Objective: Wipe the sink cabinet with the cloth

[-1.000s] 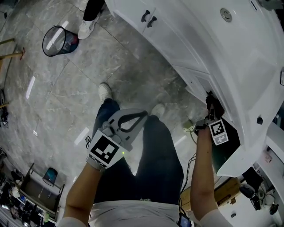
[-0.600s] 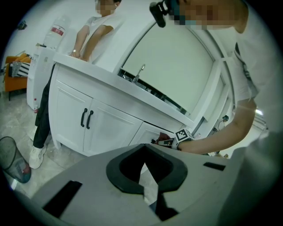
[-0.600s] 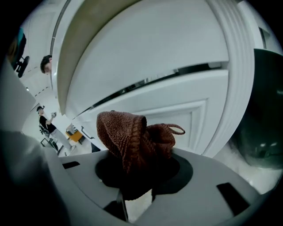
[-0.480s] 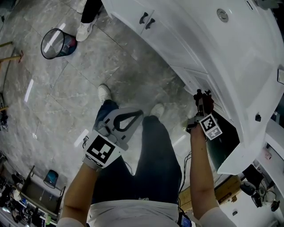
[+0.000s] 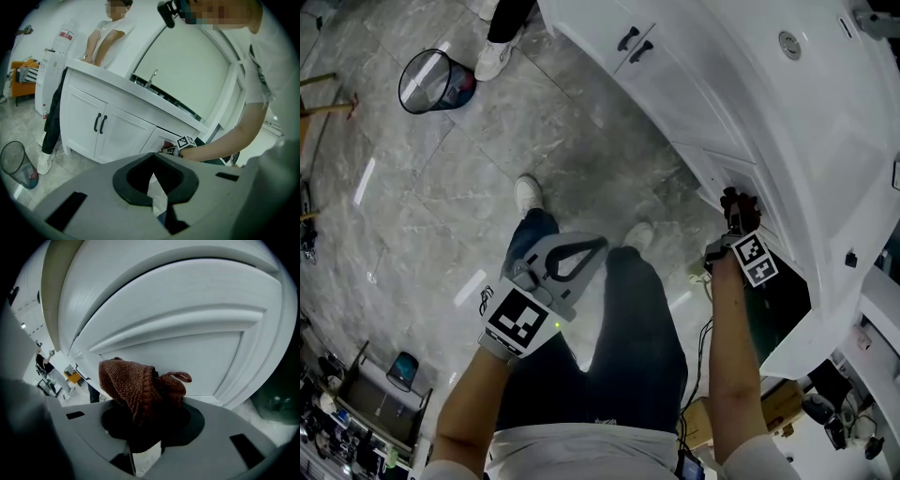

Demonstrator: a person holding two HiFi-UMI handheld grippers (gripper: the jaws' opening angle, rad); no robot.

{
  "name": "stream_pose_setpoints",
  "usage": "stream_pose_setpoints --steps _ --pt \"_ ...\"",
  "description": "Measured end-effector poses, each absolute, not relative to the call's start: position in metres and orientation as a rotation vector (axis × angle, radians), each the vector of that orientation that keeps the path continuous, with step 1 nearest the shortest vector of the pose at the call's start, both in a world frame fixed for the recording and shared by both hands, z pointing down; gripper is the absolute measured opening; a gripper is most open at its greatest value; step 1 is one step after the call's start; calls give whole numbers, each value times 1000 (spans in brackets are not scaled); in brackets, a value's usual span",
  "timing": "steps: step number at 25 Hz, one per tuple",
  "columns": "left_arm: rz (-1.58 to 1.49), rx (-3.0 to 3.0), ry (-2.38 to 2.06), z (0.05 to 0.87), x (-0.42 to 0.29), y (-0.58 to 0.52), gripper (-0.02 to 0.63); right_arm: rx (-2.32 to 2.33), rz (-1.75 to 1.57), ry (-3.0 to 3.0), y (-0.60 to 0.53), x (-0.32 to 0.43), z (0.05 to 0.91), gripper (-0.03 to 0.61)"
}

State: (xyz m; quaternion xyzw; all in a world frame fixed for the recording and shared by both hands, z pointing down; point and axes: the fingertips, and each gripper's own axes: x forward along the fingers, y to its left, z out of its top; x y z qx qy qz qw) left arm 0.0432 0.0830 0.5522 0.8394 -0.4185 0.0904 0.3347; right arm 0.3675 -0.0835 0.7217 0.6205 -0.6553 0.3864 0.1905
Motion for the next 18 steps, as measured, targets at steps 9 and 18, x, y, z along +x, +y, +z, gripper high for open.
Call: stream_pose_setpoints --steps 9,18 --pt "228 2218 -1098 533 38 77 11 1789 1084 -1888 -81 373 682 132" --pt "230 2283 -1040 478 45 56 11 1756 1190 -1998 -62 345 616 132"
